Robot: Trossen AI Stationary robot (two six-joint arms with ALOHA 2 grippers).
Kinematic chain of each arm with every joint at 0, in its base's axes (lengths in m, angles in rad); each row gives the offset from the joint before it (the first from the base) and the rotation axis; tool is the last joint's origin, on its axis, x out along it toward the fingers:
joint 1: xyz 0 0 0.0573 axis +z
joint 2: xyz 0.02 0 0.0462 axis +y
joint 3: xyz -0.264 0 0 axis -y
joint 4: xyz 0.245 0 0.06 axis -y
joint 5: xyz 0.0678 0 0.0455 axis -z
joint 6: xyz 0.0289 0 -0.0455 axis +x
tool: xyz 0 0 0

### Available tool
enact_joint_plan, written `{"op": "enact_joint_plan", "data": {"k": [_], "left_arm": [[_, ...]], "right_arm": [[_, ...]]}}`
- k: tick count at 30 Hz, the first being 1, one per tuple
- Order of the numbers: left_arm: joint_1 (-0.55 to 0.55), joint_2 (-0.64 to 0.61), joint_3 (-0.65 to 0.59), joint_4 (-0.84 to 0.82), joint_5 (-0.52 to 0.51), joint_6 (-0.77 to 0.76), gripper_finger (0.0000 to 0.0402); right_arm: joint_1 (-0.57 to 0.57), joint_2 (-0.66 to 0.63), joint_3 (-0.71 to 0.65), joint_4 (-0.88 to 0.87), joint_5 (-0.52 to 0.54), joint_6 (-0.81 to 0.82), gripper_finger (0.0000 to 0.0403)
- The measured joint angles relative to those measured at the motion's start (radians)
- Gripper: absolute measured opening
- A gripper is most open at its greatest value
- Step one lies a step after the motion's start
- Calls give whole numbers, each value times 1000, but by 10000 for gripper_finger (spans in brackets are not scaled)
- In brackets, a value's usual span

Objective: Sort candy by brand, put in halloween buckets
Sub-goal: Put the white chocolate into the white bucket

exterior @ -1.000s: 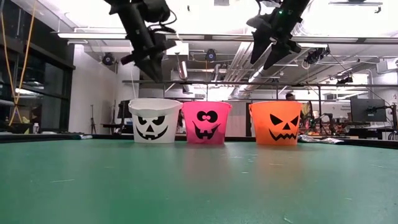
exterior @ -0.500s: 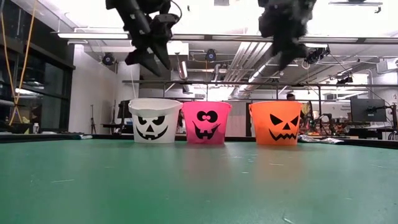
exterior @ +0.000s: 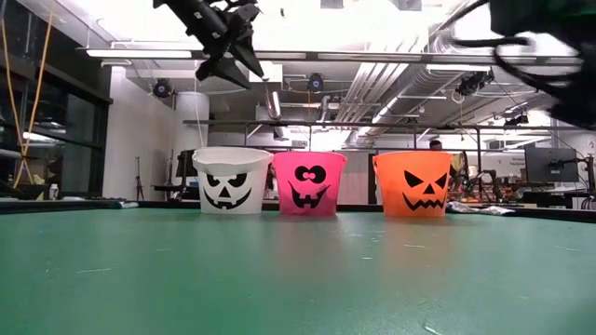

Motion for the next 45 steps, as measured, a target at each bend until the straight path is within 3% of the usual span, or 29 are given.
{"op": "enact_joint_plan", "data": {"k": [3,7,11,14,30,38,45], "left_arm": [[40,-23,0,2,32,44,188],[83,-38,0,2,94,90,188],[114,-39,0,4,125,128,188],[128,-39,0,7,127,152,188],[136,-38,0,90,123,65,188],[136,-38,0,107,122,-20,188],[136,-38,0,106,121,-32,188]], "right_arm": [[128,-1,-85,202,-78,309,254],[233,5,-124,512,-84,636,254],[311,35,-131,578,-124,805,254],[360,61,-131,577,-147,825,254],[384,351,-131,548,-148,354,254],[416,375,-105,558,-170,171,245],[431,375,-69,528,-150,-113,240]]}}
